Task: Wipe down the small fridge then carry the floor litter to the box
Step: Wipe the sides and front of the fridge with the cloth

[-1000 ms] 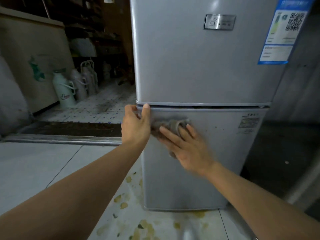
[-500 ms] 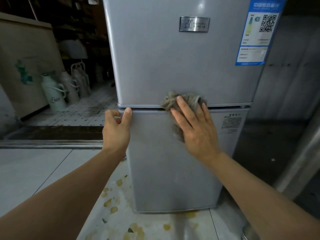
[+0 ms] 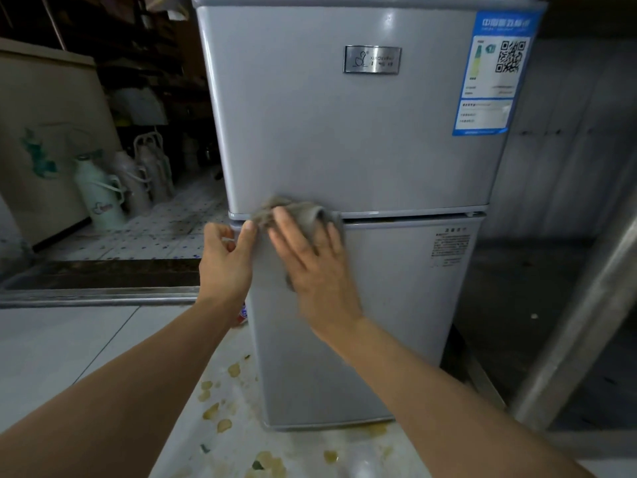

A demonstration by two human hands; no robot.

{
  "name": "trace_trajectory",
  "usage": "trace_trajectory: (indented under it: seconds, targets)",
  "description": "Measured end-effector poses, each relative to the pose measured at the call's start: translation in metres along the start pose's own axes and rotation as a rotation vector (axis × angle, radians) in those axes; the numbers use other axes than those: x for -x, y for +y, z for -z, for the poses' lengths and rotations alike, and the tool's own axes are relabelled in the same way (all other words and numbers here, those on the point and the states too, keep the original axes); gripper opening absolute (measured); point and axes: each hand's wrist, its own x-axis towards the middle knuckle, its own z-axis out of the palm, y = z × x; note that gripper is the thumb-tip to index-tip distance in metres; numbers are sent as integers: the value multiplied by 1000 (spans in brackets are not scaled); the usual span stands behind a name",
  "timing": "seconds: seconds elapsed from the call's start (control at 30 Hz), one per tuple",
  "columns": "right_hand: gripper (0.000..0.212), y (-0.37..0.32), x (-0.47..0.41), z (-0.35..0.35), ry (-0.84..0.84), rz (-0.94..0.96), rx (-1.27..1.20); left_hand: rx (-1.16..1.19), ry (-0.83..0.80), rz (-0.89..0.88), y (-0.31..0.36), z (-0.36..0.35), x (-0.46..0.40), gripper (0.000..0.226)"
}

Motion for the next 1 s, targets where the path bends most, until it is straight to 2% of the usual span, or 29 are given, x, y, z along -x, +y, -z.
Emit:
trace_trajectory:
  seconds: [0.1, 0.17, 0.27, 0.37, 0.43, 0.53, 0.6, 0.7, 0.83, 1.0]
  targets:
    - [63, 3, -7, 2, -76, 94, 36, 49, -28, 52, 4, 3, -2, 31]
    - [52, 28, 2, 6, -37, 119, 34, 58, -34, 58, 5, 6, -4, 32]
    - [38, 72, 29, 14, 34, -14, 78, 61, -38, 63, 2, 6, -4, 32]
    - [53, 63, 34, 12, 102, -202, 57, 85, -32, 59, 1, 2, -2, 34]
    - [47, 34, 21, 5, 115, -163, -9, 77, -10, 50, 1, 0, -1, 33]
    - [52, 0, 1, 1, 40, -49, -26, 49, -5, 46, 2, 1, -2, 33]
    - [55, 7, 0, 3, -2, -7, 2, 24, -14, 54, 2, 2, -3, 33]
    - [49, 54, 20, 13, -10, 29, 65, -23, 6, 33, -2, 2, -4, 36]
    - [39, 123, 59, 29, 61, -180, 114, -6, 25, 15, -8, -1, -5, 36]
    - [42, 146, 69, 27, 178, -451, 2, 14, 43, -19, -8, -3, -5, 32]
